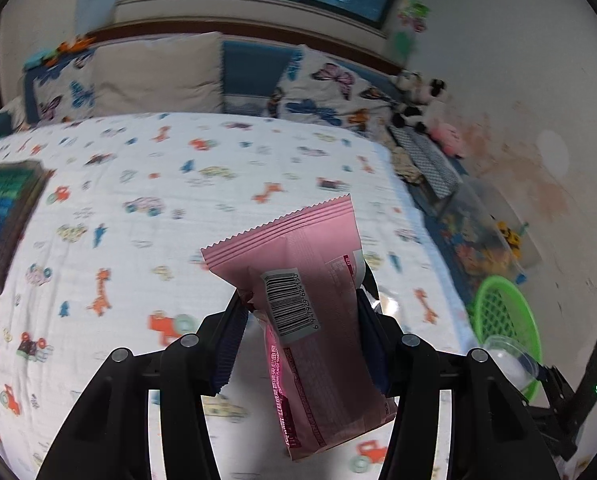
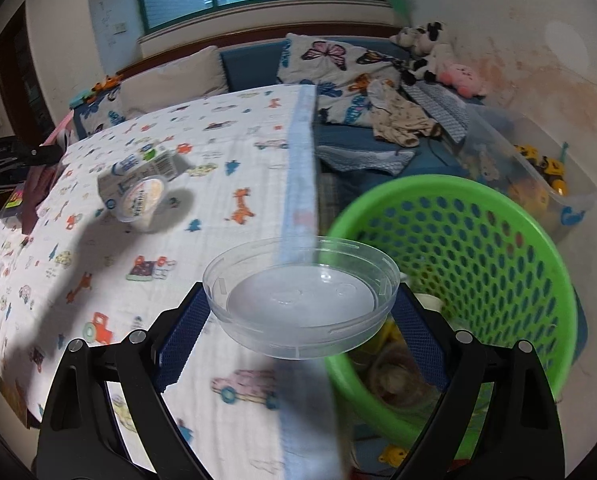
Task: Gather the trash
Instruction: 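Carry the clear lid into the green basket and open the right tool while the left tool holds the packet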
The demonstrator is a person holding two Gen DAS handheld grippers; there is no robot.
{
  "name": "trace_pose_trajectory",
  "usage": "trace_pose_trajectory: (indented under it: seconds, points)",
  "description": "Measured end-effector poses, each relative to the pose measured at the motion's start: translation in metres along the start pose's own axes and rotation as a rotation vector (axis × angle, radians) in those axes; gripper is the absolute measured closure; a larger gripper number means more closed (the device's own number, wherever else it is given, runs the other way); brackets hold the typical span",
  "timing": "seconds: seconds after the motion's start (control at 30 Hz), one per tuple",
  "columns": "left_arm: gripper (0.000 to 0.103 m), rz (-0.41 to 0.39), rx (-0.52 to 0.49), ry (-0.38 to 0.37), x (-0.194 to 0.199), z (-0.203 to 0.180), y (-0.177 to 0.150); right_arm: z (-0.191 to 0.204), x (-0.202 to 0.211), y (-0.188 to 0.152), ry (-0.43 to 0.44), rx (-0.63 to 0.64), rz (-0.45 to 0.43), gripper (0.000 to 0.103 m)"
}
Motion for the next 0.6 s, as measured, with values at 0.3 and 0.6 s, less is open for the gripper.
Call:
trace_pose_trajectory:
  seconds: [0.3, 0.6]
  points:
    - [0.052, 0.023, -0.093, -0.071, -0.005, -0.065, -0.009, -0.062, 0.013, -0.006, -0.103, -0.078, 0.001, 0.013]
    - [0.052, 0.041, -0.17, -0.114, -0.016, -0.114, -0.018, -0.129, 0.005, -0.018, -0.187, -0.176, 0.057, 0.013]
Point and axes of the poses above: each gripper's, at about its wrist camera, not at the fingertips, and x roughly against the way its jaws point, z to its left, y to its top, the point moved 6 cm from there along -x, roughly the way its jaws point, and after that the axes turned 8 degrees about -z, right-handed, at the moved point
